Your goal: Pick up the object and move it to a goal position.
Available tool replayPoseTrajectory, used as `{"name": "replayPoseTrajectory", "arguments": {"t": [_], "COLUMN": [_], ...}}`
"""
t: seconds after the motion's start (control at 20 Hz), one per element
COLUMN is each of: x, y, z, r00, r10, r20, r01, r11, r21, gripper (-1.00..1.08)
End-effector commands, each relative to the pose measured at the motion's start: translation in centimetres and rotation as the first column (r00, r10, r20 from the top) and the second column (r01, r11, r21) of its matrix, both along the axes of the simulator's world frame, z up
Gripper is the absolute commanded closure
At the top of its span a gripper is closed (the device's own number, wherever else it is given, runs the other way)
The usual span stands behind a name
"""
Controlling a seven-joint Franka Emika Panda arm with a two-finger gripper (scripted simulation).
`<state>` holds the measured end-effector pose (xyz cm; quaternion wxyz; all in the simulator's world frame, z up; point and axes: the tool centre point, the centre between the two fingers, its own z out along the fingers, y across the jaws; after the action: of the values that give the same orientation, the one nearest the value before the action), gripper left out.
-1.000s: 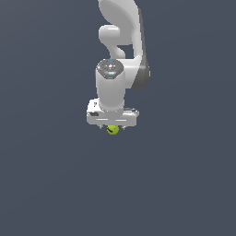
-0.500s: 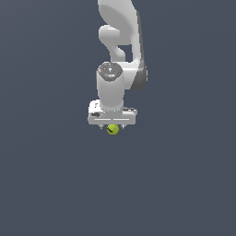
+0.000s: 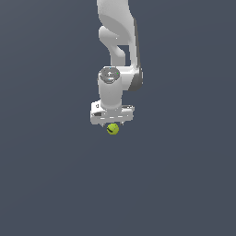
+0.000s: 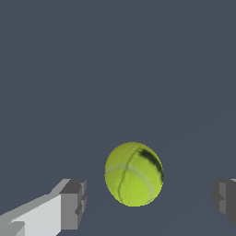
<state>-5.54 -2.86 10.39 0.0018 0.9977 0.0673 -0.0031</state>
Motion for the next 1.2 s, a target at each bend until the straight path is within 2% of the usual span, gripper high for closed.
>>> {"name": "replayPoseTrajectory", "arguments": {"t": [0.0,0.25,0.6,1.15], "x": [-0.8,-1.6,-1.6,-1.7], "y": [0.0,0.0,0.0,0.0], "z": [-0.6,-1.2,-1.7,-6.0], "r00": [1.0,0.999,0.999,0.999], "r10": [0.024,0.047,0.047,0.049], "r20": [0.003,0.006,0.005,0.006], "r01": [-0.024,-0.047,-0.047,-0.05], "r11": [1.0,0.999,0.999,0.999], "r21": [0.002,0.004,0.004,0.004], "gripper": [-0.92,-0.92,-0.92,-0.92]}}
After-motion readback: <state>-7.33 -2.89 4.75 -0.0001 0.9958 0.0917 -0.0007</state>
